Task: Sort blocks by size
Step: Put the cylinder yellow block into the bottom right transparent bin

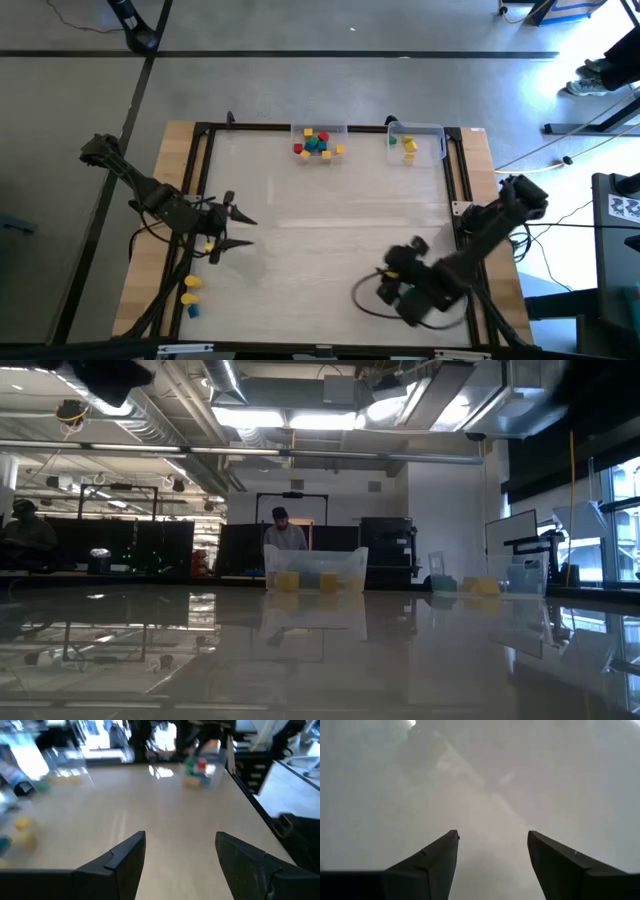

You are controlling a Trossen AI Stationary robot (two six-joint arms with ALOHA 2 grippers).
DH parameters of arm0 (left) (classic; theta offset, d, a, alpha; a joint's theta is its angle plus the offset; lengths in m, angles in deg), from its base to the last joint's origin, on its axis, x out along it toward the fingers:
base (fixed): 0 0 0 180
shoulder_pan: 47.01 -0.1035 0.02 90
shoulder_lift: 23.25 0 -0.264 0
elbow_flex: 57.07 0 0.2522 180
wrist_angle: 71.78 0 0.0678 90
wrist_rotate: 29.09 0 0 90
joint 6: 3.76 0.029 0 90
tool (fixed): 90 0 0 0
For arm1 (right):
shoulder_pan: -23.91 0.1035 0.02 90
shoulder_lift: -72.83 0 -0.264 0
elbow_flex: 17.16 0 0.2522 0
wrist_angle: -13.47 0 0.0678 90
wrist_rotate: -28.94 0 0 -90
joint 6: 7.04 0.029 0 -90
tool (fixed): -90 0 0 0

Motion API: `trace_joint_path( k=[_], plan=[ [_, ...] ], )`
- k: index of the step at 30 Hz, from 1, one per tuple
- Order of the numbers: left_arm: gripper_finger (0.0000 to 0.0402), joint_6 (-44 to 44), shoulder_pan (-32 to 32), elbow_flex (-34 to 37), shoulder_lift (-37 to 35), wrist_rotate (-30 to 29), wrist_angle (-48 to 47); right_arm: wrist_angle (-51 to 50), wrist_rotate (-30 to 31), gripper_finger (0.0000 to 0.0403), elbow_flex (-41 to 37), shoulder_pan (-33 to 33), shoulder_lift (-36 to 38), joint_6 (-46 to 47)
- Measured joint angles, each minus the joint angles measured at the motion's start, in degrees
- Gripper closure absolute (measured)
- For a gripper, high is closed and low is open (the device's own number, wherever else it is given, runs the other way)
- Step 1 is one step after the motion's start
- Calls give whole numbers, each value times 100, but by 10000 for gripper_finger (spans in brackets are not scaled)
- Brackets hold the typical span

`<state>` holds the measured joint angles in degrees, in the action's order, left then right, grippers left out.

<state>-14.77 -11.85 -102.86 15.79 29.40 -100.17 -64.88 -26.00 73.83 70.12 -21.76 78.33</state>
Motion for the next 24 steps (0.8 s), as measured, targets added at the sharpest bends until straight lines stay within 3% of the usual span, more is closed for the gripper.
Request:
trace_joint_path(
  k=[5,10,19,24],
  plan=[
    [175,-632,16,4,254,686,-297,487,669,164,-2,-808,-447,-2094],
    [175,-1619,145,-47,768,783,-1113,863,1108,164,-3,-1417,-896,-3388],
    [175,-3505,718,-1399,2171,2126,-3281,1132,971,164,-9,-2143,-1404,-4231],
    [175,-4654,1105,-1598,2677,3052,-4212,1227,845,164,-9,-2240,-1442,-4377]
  ],
)
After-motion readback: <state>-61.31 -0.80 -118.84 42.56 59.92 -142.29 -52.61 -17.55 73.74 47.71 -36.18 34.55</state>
